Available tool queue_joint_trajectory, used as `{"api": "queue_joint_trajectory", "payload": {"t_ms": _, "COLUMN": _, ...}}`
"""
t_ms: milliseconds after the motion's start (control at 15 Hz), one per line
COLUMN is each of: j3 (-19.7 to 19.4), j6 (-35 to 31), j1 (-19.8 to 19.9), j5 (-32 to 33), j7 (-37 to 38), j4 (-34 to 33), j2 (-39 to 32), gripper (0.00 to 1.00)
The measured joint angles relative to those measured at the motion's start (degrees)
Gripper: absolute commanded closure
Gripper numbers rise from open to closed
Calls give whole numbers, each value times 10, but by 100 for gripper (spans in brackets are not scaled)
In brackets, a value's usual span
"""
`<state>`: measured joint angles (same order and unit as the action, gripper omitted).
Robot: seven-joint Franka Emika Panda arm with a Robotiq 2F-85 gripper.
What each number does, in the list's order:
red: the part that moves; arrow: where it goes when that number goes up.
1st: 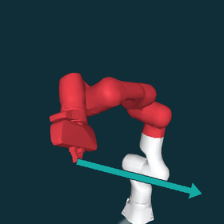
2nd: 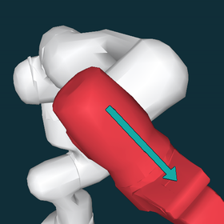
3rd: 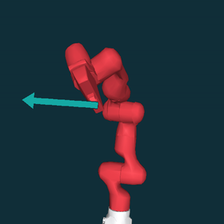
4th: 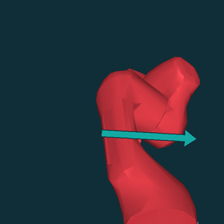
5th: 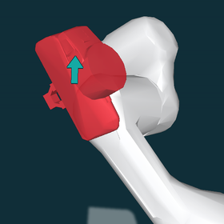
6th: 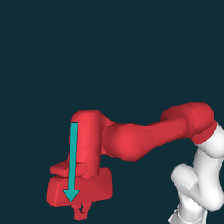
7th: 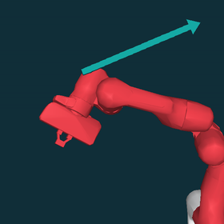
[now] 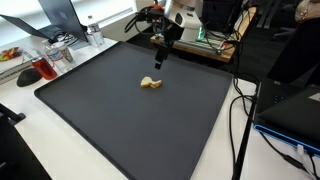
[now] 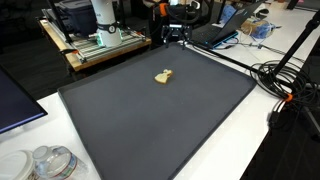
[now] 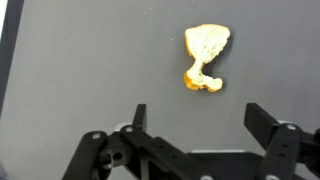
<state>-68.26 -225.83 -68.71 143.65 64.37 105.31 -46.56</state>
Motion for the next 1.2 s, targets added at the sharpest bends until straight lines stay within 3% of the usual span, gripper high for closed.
{"api": "queue_joint_trajectory", "payload": {"t_ms": 400, "j3": -11, "j6": 26, "j1": 17, "j5": 0, "j7": -78, "j4": 58, "j2": 88, "gripper": 0}}
{"api": "queue_joint_trajectory", "payload": {"t_ms": 733, "j3": -1, "j6": 36, "j1": 71, "j5": 0, "j7": -149, "j4": 78, "j2": 162, "gripper": 0}}
{"api": "queue_joint_trajectory", "payload": {"t_ms": 933, "j3": 35, "j6": 36, "j1": 135, "j5": 0, "j7": -200, "j4": 87, "j2": 209, "gripper": 0}}
{"api": "queue_joint_trajectory", "payload": {"t_ms": 1200, "j3": 126, "j6": 34, "j1": 273, "j5": -15, "j7": -274, "j4": 99, "j2": 260, "gripper": 0}}
